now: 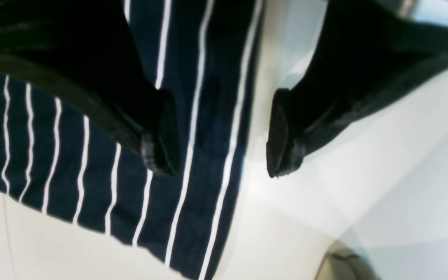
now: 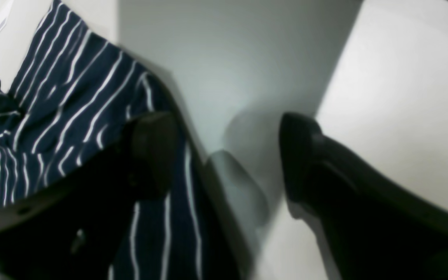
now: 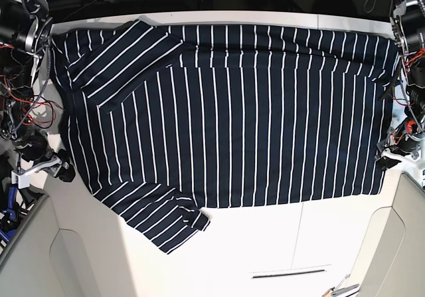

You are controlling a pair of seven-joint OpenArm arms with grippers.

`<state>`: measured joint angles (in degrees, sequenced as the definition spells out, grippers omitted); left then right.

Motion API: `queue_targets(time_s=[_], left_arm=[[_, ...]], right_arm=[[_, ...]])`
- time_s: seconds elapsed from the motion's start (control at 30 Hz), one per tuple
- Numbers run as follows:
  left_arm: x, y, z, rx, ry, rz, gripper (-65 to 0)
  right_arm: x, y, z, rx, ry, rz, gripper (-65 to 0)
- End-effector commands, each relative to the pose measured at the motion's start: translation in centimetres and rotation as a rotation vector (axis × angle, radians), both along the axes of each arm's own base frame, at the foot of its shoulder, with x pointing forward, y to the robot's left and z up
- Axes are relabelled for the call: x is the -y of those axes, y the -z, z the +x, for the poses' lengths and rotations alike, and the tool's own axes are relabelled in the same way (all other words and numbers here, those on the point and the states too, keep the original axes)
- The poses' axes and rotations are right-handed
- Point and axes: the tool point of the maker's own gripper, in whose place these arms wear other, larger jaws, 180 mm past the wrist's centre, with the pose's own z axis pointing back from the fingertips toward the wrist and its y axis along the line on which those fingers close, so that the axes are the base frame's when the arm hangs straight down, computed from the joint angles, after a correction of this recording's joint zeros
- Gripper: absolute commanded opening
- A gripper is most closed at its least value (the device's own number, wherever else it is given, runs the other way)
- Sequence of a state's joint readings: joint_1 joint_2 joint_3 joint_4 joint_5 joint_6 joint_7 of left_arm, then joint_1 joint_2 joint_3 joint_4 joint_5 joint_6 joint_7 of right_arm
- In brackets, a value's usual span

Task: Fold the T-shirt properly
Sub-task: 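Release the edge and reach both grippers to the shirt's hem corners, then grasp the hem corners with both grippers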

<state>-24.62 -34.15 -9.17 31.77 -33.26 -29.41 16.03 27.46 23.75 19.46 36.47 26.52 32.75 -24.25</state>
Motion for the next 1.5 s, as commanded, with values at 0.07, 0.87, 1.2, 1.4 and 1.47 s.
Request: queue_targets(time_s=[0.07, 0.87, 1.2, 1.4, 1.47], left_arm=[[-0.2, -1.4, 1.1, 0.037, 0.003, 0.003, -27.2], [0.8, -0.4, 1.5, 0.026, -0.030, 0.010, -27.2], [1.2, -0.9, 2.1, 0.041, -0.027, 0.001, -27.2], [3.2, -0.3, 2.6, 0.050, 0.010, -0.034, -27.2], [3.8, -0.1, 2.7, 0.050, 0.013, -0.042, -27.8]], right_arm=[[0.3, -2.3, 1.6, 0.073, 0.009, 0.001, -23.4], [-7.9, 0.2, 1.9, 0.026, -0.158, 0.029, -23.5], [-9.6, 0.0, 2.3, 0.020, -0.223, 0.013, -23.5], [-10.1, -0.3, 2.5, 0.007, -0.233, 0.030, -23.5], [-10.1, -0.3, 2.5, -0.001, -0.238, 0.029, -23.5]])
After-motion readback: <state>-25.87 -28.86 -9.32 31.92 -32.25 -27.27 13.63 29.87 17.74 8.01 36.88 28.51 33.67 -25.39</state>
